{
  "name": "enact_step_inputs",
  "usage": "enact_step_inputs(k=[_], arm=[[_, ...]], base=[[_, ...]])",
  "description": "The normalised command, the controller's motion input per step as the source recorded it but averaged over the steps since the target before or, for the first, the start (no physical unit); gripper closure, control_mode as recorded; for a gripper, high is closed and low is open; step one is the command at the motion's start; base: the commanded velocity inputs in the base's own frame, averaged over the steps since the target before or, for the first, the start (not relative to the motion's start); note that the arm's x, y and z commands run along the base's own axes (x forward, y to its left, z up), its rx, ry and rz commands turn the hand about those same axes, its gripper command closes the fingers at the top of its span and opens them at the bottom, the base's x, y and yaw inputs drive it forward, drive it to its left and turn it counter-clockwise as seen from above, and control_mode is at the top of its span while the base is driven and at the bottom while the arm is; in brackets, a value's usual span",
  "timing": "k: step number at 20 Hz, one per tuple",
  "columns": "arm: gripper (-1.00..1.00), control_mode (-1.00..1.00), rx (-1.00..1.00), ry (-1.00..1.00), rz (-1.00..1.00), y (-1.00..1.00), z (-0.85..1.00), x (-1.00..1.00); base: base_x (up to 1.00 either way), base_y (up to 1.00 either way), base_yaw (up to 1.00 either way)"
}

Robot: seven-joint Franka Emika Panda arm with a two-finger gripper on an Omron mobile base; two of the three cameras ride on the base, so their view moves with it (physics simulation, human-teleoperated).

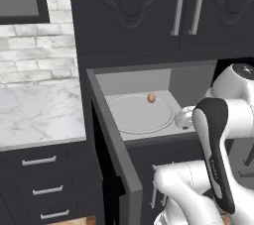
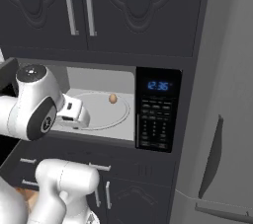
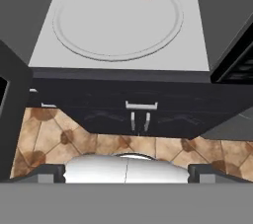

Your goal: Close the microwave door.

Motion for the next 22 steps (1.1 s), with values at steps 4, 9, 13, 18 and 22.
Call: enact_step_inputs(k=[4, 9, 13, 18, 22], arm=[[-1.00, -1.00, 0.00, -0.05, 0.02, -0.19, 0.08, -0.24], [-1.00, -1.00, 0.01, -0.03, 0.06, -0.26, 0.00, -0.26], [-1.00, -1.00, 0.00, 0.00, 0.00, 0.00, 0.00, -0.16], [-1.00, -1.00, 0.00, -0.03, 0.00, 0.02, 0.00, -0.53], [-1.00, -1.00, 0.00, -0.06, 0.00, 0.00, 0.00, -0.54]], base=[[0.00, 0.00, 0.00], [0.00, 0.00, 0.00], [0.00, 0.00, 0.00], [0.00, 0.00, 0.00], [0.00, 0.00, 0.00]])
